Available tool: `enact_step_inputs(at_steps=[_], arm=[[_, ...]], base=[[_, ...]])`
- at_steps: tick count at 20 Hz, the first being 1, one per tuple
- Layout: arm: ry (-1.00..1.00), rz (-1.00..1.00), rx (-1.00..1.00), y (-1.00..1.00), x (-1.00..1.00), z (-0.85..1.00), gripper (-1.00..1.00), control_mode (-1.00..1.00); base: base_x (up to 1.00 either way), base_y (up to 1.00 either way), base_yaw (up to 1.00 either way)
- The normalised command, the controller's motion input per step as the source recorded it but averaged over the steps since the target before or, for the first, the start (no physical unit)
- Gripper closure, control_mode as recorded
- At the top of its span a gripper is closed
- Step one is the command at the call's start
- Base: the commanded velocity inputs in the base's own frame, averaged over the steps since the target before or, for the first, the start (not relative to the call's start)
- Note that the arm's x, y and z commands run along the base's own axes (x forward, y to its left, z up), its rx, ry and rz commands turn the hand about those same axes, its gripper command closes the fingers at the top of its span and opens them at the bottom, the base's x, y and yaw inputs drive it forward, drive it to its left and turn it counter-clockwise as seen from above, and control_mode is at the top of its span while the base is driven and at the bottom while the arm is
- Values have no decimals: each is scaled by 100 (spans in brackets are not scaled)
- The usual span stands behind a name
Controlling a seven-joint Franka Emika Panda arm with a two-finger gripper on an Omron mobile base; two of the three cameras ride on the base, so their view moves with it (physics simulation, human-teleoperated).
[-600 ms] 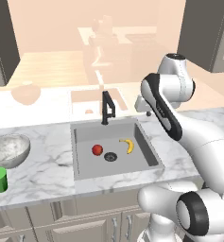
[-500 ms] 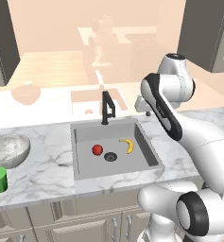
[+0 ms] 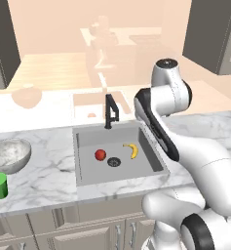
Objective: Remove the onion and banana from the sink. Then move the bowl and cup from the counter to the sink for washing.
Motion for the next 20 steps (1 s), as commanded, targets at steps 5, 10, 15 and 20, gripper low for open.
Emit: enact_step_inputs(at_steps=[5,10,15,20], arm=[[-6,0,-4,5,-13,-3,-100,-100],[-1,0,0,1,-15,-7,-100,-100],[1,0,1,0,-14,-10,-100,-100],[7,0,4,0,-10,-12,-100,-100]], base=[[0,0,0],[0,0,0],[0,0,0],[0,0,0]])
